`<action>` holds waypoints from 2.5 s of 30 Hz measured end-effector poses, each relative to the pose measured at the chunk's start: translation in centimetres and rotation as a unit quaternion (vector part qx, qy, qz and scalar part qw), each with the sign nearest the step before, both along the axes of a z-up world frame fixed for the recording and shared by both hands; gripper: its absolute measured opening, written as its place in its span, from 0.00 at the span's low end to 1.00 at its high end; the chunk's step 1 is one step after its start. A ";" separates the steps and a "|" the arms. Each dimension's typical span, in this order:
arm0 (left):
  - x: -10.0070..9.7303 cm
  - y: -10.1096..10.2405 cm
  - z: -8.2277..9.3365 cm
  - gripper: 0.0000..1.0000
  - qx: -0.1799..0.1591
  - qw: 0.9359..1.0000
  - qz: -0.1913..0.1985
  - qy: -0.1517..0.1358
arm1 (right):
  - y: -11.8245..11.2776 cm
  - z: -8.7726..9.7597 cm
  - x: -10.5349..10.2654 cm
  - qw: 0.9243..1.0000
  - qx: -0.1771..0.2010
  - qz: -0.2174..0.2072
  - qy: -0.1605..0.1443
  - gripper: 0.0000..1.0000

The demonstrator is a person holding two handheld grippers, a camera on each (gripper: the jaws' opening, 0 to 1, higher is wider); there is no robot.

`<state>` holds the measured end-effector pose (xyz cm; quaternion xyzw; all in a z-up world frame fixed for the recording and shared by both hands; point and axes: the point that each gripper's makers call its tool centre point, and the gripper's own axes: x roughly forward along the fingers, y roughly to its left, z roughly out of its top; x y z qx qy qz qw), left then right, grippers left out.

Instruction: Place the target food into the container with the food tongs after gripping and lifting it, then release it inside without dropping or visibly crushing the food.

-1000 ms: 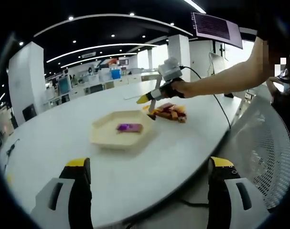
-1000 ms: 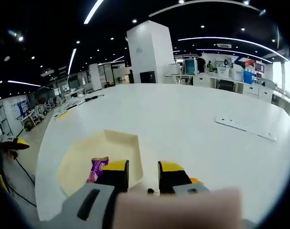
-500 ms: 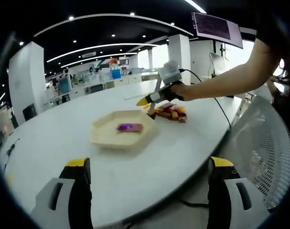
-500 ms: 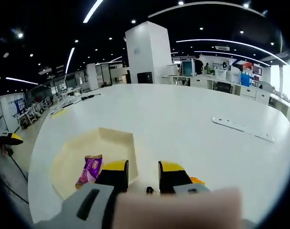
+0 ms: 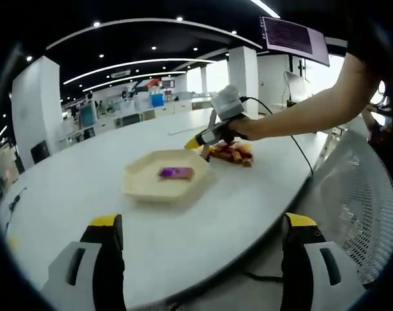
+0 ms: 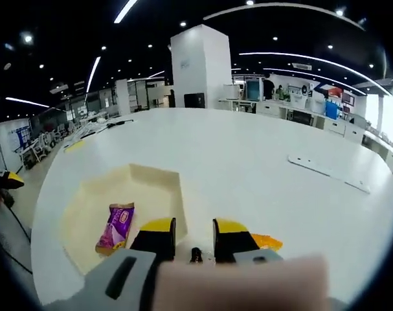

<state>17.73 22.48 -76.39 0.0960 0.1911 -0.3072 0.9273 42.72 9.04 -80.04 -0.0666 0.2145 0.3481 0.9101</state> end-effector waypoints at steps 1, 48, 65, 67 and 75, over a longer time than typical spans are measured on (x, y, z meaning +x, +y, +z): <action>0.0 0.0 0.0 0.99 0.000 1.000 0.000 0.000 | 0.0 0.0 0.0 1.000 -0.001 -0.001 -0.001 0.22; 0.4 0.2 0.6 0.99 -0.002 1.000 0.008 -0.023 | -2.1 8.3 0.1 0.999 -0.019 -0.029 -0.041 0.20; 0.5 0.3 1.0 0.99 -0.005 0.999 0.011 -0.036 | 5.0 10.1 -0.2 0.999 0.011 0.028 -0.042 0.20; 0.5 0.3 0.9 0.99 -0.003 0.999 0.011 -0.033 | 6.3 10.4 -0.4 0.998 0.016 0.037 -0.045 0.20; 0.5 0.3 0.8 0.99 -0.003 0.999 0.011 -0.031 | 9.3 11.3 -0.5 0.997 0.027 0.062 -0.048 0.21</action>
